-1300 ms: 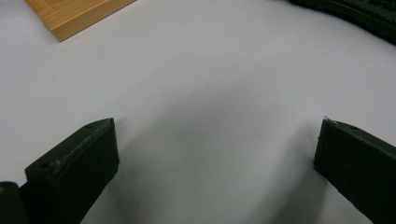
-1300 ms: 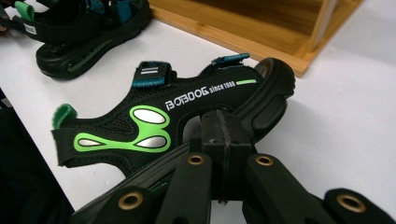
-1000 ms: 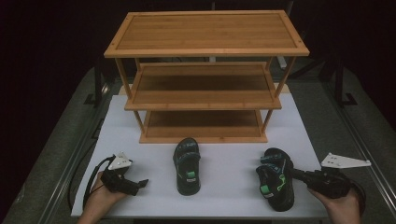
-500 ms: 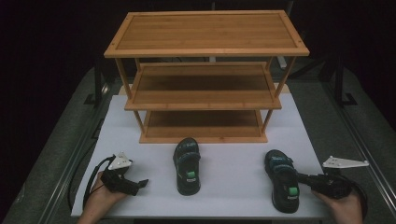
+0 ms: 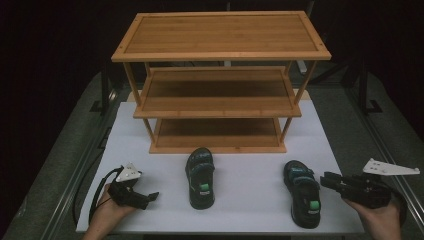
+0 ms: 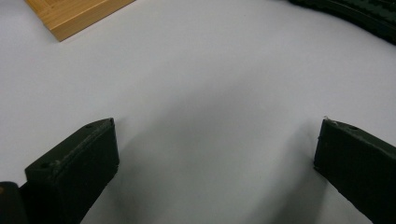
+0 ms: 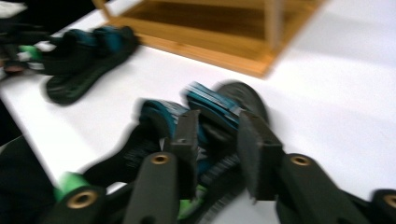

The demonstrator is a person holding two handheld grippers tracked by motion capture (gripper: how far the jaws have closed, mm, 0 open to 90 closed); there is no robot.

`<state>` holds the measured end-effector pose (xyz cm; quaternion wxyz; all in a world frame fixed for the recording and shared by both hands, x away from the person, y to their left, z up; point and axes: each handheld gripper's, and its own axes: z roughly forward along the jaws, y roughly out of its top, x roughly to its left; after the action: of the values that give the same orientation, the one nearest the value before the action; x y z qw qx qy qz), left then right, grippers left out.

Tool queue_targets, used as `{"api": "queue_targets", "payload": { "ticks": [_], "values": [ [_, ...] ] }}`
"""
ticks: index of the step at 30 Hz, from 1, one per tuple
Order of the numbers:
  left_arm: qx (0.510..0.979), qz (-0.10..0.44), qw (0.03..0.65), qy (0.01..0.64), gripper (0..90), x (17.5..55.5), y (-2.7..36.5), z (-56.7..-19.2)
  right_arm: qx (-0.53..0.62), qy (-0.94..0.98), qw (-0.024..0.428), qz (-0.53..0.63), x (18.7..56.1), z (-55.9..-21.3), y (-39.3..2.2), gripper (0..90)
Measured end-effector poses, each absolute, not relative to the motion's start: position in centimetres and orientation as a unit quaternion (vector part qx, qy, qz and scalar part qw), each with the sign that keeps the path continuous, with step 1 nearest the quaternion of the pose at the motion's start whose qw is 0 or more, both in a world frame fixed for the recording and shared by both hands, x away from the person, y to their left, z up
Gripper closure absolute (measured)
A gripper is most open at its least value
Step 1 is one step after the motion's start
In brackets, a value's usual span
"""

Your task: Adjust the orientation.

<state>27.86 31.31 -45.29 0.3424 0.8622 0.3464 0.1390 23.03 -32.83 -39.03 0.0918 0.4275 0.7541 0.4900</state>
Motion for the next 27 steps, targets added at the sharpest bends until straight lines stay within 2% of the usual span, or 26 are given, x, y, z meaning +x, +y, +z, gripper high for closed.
{"api": "queue_targets", "payload": {
  "ticks": [5,11,17,20,27],
  "values": [
    [0.862,0.139,0.342,0.346,0.0,27.9,31.3,-45.3,0.382,0.787,0.074,0.479,23.7,-39.0,-30.5,53.8],
    [0.862,0.139,0.342,0.346,0.0,27.9,31.3,-45.3,0.374,0.799,0.063,0.467,24.9,-39.5,-29.7,51.1],
    [0.862,0.139,0.343,0.346,0.0,27.9,31.3,-45.3,0.370,0.806,0.060,0.459,25.2,-40.2,-29.3,57.4],
    [0.862,0.139,0.342,0.346,0.0,27.9,31.3,-45.3,0.365,0.809,0.065,0.456,25.1,-40.2,-29.4,66.5],
    [0.862,0.139,0.343,0.346,0.0,27.9,31.3,-45.3,0.356,0.812,0.071,0.458,25.1,-39.8,-29.3,68.1]
  ]
}}
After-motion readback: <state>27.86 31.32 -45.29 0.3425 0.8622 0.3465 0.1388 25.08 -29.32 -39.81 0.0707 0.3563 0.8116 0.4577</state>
